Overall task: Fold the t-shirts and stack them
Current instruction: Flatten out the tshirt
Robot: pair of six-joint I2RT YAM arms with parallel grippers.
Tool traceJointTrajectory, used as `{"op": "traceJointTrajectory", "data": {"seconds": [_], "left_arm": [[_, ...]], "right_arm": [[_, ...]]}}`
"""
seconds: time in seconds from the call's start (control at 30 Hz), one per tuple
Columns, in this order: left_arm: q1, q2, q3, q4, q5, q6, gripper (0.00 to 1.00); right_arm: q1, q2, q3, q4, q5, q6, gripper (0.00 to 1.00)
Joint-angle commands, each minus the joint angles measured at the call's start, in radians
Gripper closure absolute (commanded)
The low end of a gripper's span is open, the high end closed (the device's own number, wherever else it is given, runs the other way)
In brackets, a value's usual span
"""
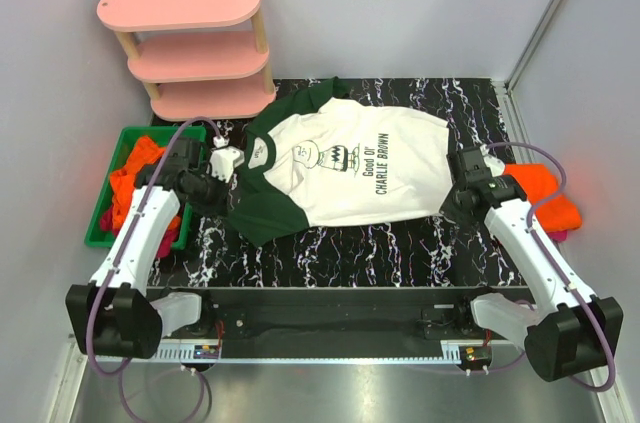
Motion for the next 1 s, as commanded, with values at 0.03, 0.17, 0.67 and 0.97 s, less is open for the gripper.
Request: {"op": "traceJointTrajectory", "data": {"seconds": [0.03, 0.17, 0.67, 0.97], "left_arm": [[0.001, 0.021, 0.055, -0.092, 0.066, 0.067, 1.0], [-0.001, 0.038, 0.066, -0.148, 0.09, 0.087, 1.0], [-0.002, 0.214, 0.065, -0.186, 0.08, 0.076, 1.0], [-0.002, 0.144, 0.121, -0.258, 0.046, 0.094, 1.0]], "right_arm": [[-0.002, -0.01, 0.037, -0.112, -0.037, 0.082, 1.0], [-0.002, -0.037, 0.014, -0.152, -0.061, 0.114, 1.0], [0.0, -0.063, -0.103, -0.171, -0.123, 0.203, 1.0], [-0.002, -0.054, -0.083, -0.181, -0.098, 0.223, 1.0]]}}
